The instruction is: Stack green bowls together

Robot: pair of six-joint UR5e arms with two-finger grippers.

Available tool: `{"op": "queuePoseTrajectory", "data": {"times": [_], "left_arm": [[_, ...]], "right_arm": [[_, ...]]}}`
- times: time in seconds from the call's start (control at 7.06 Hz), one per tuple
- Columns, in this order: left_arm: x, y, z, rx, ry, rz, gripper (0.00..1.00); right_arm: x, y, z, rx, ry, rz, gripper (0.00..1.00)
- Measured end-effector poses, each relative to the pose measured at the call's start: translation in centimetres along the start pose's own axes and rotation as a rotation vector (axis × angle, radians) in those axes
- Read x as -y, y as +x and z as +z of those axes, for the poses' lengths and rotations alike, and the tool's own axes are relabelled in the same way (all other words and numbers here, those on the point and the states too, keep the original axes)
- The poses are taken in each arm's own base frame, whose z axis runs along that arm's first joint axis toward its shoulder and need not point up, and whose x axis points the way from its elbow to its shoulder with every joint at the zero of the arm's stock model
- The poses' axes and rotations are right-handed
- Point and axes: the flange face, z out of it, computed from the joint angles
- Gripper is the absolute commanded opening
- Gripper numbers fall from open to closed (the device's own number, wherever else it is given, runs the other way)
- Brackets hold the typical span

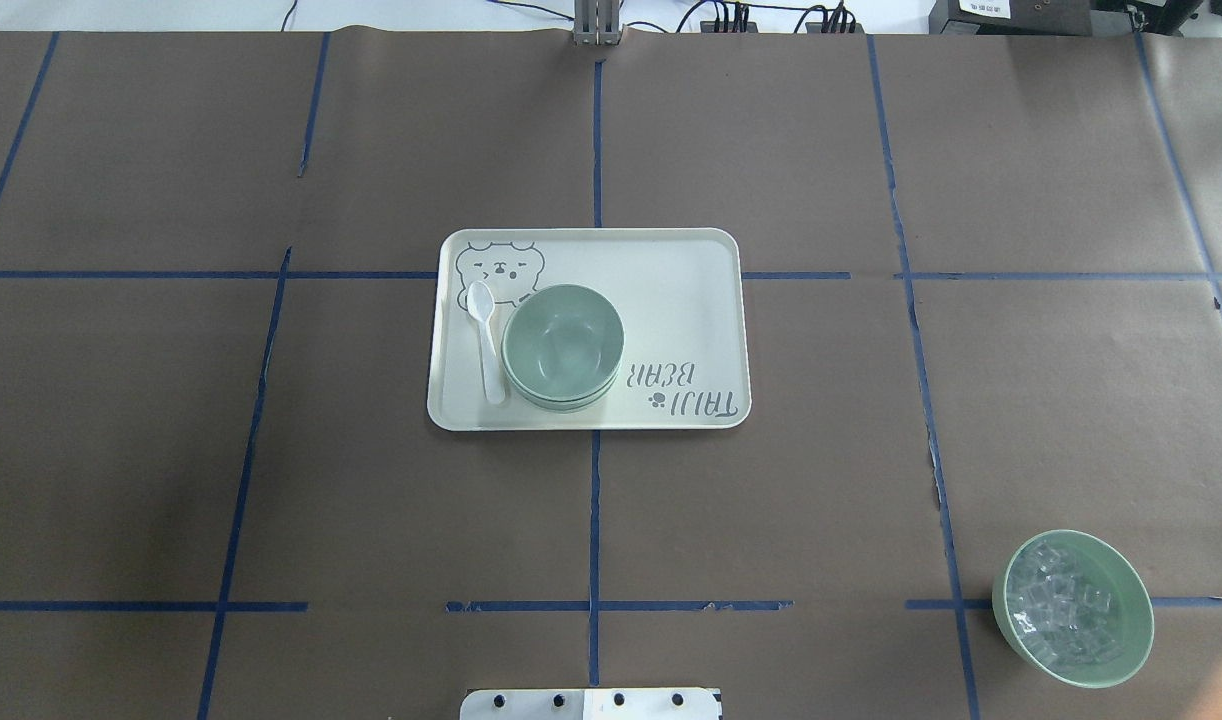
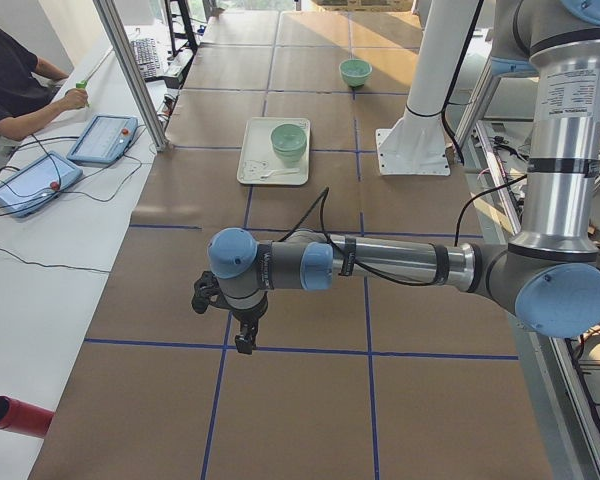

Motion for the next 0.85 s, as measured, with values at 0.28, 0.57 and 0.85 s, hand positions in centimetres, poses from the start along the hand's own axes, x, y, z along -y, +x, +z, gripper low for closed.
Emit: {"op": "queuePoseTrajectory", "data": {"times": [0.28, 0.57, 0.85], "left_arm": [[-0.1, -0.1, 0.1, -0.001, -0.002, -0.004, 1.0], [-0.6, -0.3, 0.4, -0.005, -0.01, -0.019, 1.0], [-1.0, -0.7, 0.3, -0.013, -0.029, -0.051, 1.0]], "right_arm": [[0.0, 0.2, 0.4, -0.033, 0.008, -0.012, 1.0], [0.1, 0.1, 0.5, -0.032, 0.01, 0.001, 1.0], [0.1, 0.0, 0.5, -0.03, 0.011, 0.001, 1.0]]}}
